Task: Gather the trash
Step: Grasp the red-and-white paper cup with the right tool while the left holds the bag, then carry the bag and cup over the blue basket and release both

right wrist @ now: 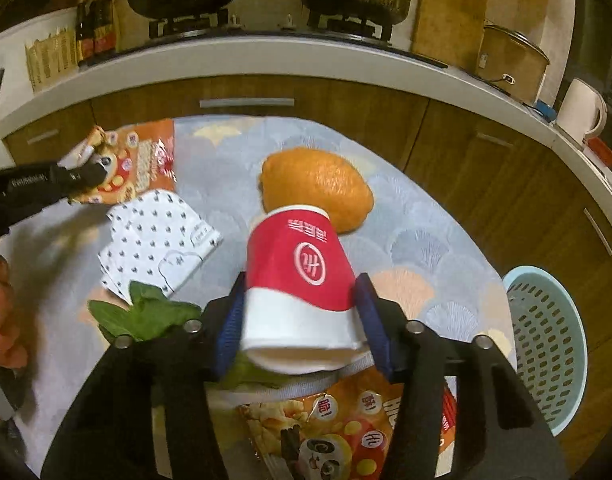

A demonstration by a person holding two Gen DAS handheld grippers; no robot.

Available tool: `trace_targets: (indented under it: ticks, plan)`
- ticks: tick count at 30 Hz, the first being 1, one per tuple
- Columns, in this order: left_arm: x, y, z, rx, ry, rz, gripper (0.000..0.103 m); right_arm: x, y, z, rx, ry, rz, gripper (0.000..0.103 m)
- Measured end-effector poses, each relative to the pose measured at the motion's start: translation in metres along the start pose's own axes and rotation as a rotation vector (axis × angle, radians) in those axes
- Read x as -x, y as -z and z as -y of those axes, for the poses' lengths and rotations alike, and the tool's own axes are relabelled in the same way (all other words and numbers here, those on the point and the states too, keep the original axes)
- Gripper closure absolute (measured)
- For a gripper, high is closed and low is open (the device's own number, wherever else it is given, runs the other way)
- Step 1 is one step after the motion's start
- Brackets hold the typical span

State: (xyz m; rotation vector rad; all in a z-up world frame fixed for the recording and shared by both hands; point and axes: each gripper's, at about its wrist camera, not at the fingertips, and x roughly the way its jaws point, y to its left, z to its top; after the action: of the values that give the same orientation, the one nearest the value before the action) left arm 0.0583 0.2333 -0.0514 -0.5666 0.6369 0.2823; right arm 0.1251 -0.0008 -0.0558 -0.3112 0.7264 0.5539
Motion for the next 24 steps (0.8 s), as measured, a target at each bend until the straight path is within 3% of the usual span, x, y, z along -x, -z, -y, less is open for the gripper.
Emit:
trace_targets:
  ticks: [4,6,12,17,24]
  plan:
    - [0.007,-0.001,0.000,0.009,0.071,0.020,0.095,0.014,-0.003,0.005,-0.022,-0.033,0.041,0.069]
    - [0.015,-0.002,-0.002,0.032,0.131,0.045,0.095,0.022,-0.005,0.006,-0.028,-0.053,0.057,0.070]
    - [0.037,-0.007,-0.002,0.035,0.219,0.127,0.095,0.054,-0.012,0.008,-0.049,-0.089,0.138,0.070]
    - [0.046,-0.006,0.015,-0.016,0.228,0.150,0.095,0.077,-0.016,0.016,-0.056,-0.072,0.188,0.070]
    - [0.058,0.000,0.070,-0.145,0.262,0.140,0.095,0.104,-0.011,0.060,-0.127,-0.020,0.232,0.070]
